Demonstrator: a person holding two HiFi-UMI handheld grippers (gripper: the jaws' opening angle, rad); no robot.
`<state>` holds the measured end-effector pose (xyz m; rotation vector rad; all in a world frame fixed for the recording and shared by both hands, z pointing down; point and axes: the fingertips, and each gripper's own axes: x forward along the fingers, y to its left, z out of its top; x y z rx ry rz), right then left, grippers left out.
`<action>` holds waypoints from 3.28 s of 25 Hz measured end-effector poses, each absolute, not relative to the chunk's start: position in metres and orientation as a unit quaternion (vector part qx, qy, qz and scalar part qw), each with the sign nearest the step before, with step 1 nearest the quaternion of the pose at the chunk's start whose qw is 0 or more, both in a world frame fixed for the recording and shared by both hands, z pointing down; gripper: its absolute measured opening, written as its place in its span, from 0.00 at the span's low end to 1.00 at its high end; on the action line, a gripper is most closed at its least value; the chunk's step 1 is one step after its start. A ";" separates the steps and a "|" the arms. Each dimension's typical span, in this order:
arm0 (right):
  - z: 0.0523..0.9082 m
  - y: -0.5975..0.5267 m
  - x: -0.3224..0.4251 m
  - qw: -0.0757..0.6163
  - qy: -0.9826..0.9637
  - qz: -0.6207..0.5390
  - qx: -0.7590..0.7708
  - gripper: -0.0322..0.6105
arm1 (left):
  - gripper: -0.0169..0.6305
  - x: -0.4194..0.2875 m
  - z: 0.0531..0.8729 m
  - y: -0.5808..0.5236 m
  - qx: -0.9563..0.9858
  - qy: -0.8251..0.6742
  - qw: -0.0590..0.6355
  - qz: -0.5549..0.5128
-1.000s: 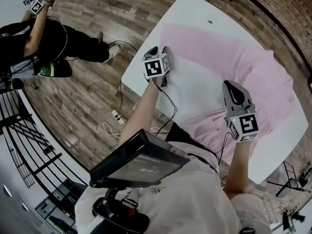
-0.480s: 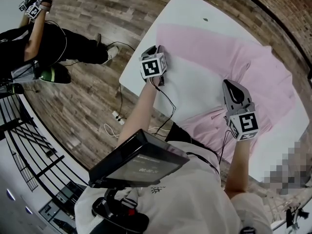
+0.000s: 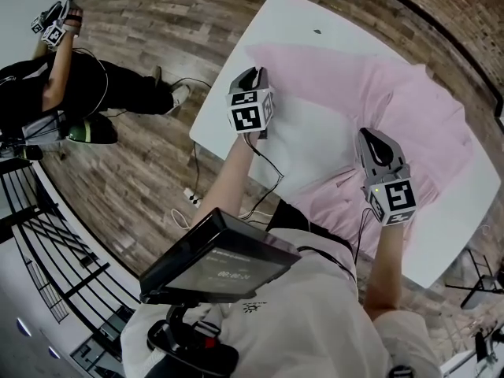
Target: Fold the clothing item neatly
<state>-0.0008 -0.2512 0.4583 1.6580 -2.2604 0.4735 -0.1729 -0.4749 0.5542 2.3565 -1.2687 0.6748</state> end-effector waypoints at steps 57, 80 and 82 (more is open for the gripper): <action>0.468 0.047 0.208 0.114 -0.578 0.228 0.775 0.06 | 0.09 0.250 0.533 -0.106 0.962 -0.029 -0.013 0.271; 0.483 0.071 0.219 0.118 -0.545 0.250 0.792 0.05 | 0.30 0.269 0.602 0.000 0.924 0.176 -0.105 0.323; 0.483 0.073 0.221 0.118 -0.542 0.250 0.793 0.06 | 0.30 0.270 0.603 0.008 0.920 0.191 -0.114 0.323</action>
